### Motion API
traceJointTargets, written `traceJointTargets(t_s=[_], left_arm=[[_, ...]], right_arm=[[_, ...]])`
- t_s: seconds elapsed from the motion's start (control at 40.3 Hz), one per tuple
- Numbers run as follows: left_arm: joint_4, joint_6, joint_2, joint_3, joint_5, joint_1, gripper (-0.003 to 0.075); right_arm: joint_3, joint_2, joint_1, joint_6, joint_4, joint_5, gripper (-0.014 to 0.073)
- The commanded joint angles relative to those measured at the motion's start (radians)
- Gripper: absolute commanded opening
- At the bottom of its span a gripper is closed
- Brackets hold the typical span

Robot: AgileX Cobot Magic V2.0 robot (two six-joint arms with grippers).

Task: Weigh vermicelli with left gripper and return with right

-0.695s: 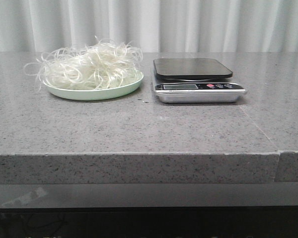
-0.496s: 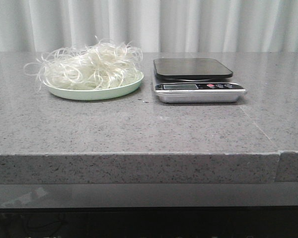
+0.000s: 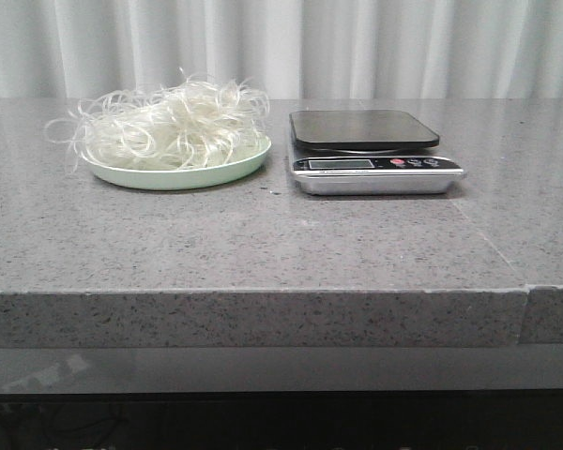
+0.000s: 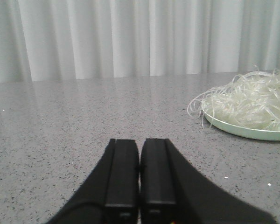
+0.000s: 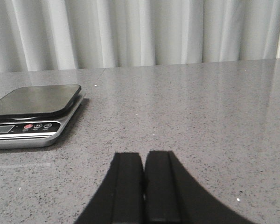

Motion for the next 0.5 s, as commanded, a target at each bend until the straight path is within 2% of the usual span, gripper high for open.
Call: traceJointTargets(t_s=[0.0, 0.273, 0.471], left_arm=[[-0.01, 0.001, -0.022, 0.037, -0.088, 0.002, 0.0155], [-0.01, 0.001, -0.022, 0.015, -0.175, 0.002, 0.0155], [-0.058, -0.002, -0.013, -0.151, -0.106, 0.002, 0.0155]], right_arm=[[-0.003, -0.015, 0.0, -0.005, 0.004, -0.09, 0.0158], [-0.026, -0.015, 0.0, -0.005, 0.005, -0.13, 0.0158], [-0.189, -0.012, 0.0, -0.005, 0.005, 0.008, 0.0158]])
